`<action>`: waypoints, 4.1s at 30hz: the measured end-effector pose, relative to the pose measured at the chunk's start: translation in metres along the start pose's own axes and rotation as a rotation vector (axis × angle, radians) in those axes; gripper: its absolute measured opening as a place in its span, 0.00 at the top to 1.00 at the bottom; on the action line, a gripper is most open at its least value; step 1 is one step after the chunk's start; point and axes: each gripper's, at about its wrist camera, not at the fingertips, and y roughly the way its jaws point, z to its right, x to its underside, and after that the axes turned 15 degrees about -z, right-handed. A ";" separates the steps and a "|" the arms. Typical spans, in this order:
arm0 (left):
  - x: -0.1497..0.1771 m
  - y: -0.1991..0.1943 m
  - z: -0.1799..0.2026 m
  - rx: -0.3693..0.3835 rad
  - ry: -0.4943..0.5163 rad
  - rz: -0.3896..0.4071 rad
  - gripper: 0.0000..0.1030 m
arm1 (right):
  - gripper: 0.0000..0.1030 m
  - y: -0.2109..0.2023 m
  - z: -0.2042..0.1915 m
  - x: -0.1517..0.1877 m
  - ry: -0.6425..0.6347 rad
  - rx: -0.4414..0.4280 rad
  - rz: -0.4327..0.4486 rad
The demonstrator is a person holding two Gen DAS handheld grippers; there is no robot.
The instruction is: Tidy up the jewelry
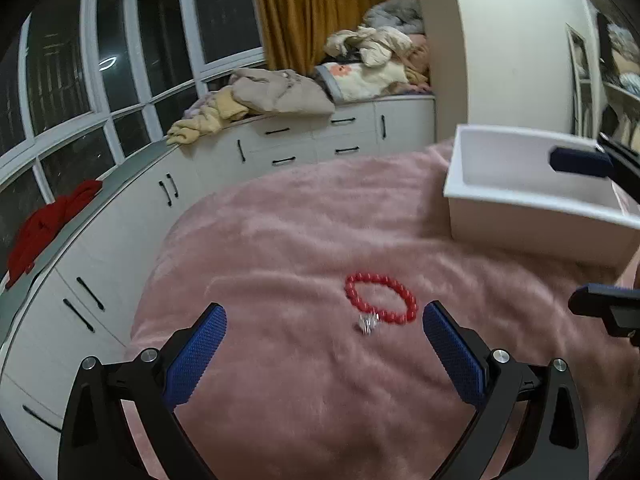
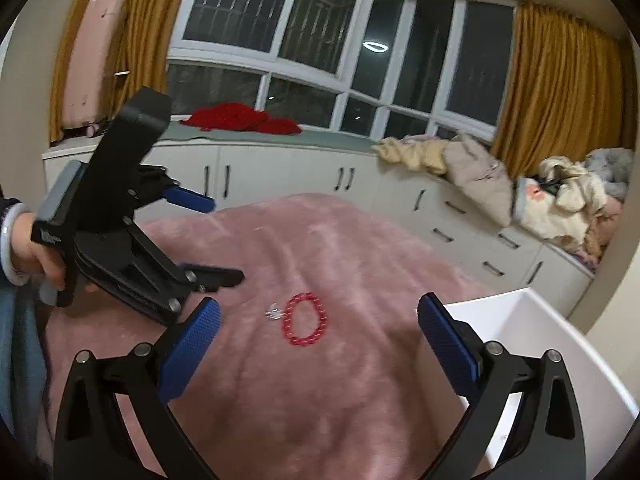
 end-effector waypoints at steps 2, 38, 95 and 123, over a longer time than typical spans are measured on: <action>0.006 0.008 0.003 0.010 0.031 -0.003 0.03 | 0.06 0.010 -0.003 0.001 -0.005 -0.016 -0.025; 0.002 0.113 0.001 0.198 0.067 -0.113 0.51 | 0.51 0.162 0.023 0.019 0.130 -0.239 -0.317; -0.020 -0.023 0.011 0.128 0.071 0.098 0.77 | 0.90 -0.022 0.088 -0.026 0.301 -0.133 0.026; -0.141 -0.095 0.139 0.206 0.232 0.121 0.77 | 0.91 -0.155 0.181 0.010 0.408 0.008 0.093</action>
